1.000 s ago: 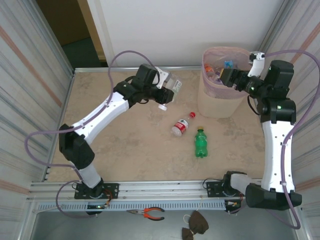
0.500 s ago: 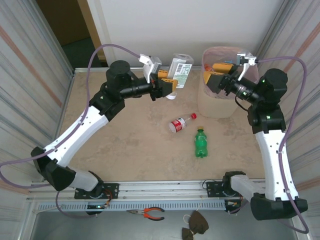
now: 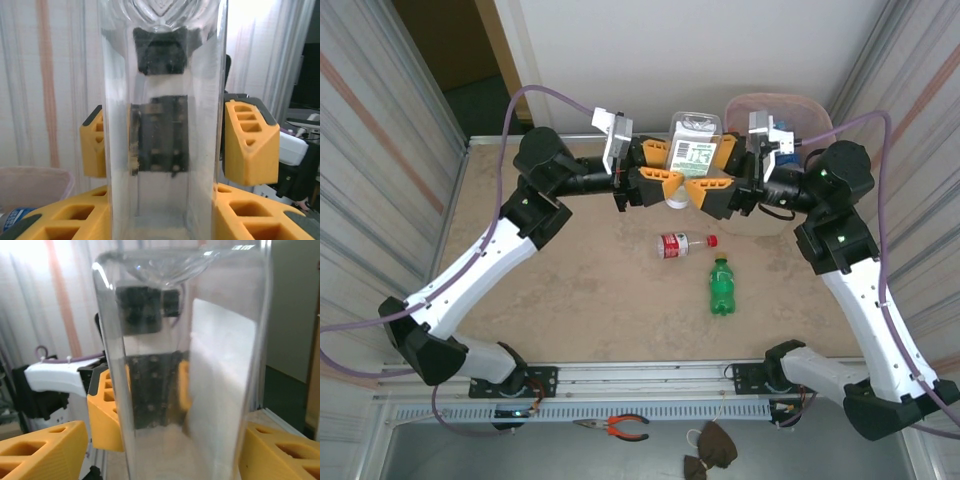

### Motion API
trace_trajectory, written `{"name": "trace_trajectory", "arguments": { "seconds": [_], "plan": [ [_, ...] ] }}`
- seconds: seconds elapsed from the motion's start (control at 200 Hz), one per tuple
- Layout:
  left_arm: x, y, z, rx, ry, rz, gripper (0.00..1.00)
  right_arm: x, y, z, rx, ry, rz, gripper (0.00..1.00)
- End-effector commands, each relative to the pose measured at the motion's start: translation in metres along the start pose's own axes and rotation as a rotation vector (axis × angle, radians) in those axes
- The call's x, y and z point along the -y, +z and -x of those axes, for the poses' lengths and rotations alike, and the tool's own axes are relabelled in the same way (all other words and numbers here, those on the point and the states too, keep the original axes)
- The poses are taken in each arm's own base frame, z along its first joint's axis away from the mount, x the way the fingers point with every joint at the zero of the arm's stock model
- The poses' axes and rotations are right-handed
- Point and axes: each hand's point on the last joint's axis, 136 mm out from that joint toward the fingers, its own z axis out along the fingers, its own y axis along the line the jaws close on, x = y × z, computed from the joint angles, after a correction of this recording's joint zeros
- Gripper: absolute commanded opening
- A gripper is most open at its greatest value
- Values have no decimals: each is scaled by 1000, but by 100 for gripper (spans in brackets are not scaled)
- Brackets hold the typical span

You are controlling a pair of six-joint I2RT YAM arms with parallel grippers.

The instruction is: Put the plastic bottles in the bin

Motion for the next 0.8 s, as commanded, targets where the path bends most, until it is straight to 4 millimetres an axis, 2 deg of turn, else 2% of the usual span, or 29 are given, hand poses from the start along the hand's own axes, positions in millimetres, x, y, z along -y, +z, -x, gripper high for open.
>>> {"name": "trace_trajectory", "arguments": {
  "seconds": [0.0, 0.416, 0.797],
  "plan": [
    [35, -6, 36, 65, 110, -82, 44, -22, 0, 16, 28, -106, 62, 70],
    [37, -11, 40, 90, 139, -54, 44, -38, -7, 22, 44, -152, 78, 63],
    [35, -12, 37, 83, 139, -38, 44, -45, -5, 29, 57, -168, 103, 46]
  ]
}}
